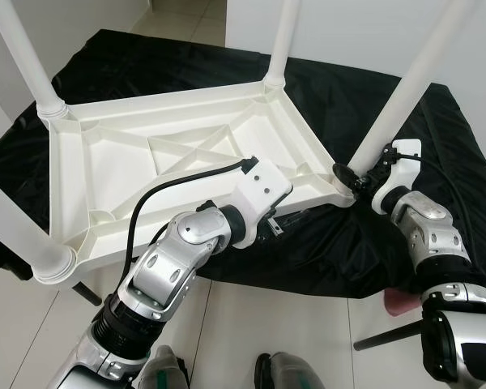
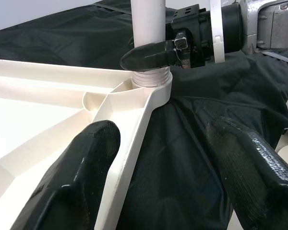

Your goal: Building children table

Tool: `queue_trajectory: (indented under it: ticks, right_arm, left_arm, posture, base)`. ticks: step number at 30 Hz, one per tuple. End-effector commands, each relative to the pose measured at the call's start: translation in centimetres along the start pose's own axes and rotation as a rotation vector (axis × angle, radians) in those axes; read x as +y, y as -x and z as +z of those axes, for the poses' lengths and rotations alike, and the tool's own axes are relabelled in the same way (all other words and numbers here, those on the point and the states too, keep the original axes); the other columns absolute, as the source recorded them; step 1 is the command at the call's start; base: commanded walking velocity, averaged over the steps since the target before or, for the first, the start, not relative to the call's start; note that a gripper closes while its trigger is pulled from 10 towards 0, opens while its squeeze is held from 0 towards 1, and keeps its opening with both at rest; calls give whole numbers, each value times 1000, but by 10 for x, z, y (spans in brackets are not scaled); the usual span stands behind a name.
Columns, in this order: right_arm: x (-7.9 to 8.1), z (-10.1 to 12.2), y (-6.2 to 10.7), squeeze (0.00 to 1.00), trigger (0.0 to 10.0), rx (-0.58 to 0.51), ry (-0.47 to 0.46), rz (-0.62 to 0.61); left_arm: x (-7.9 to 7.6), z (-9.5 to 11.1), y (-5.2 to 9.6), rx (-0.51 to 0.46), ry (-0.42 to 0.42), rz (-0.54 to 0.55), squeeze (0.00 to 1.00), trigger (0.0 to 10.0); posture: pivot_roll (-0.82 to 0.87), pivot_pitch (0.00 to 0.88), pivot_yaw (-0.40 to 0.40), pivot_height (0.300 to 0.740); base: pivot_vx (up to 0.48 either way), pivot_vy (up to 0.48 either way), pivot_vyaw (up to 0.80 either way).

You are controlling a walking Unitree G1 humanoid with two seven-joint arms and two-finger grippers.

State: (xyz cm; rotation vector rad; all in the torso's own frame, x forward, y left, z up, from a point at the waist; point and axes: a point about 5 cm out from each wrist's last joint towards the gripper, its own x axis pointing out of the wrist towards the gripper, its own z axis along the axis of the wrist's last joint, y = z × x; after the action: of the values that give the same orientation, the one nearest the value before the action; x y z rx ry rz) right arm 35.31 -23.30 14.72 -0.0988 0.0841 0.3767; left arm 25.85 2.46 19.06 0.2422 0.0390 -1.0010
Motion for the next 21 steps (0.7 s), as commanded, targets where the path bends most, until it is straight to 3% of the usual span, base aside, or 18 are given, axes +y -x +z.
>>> queue_trajectory:
  ticks: [1,9,15,21]
  right_arm:
    - [4,-6,0,0,0,8,-4,15]
    - [9,-6,0,0,0,-39,-33,-62]
    - [20,-7,-2,0,0,-74,-128,-239]
    - [34,-15,-2,0,0,-31,-155,-431]
  left_arm:
    - [0,1,0,1,-4,-5,0,10000]
    - [-2,1,-1,0,-4,-16,0,10000]
    - [-3,1,-1,1,-3,-22,0,10000]
    - [-4,1,-2,1,-2,-25,0,10000]
  posture:
    - [-26,34,-52,740]
    - [-35,37,-48,740]
    - [-35,37,-49,740]
    - [-36,27,-55,740]
  base:
    - [0,0,0]
    - [0,0,0]
    - [0,0,0]
    - [0,0,0]
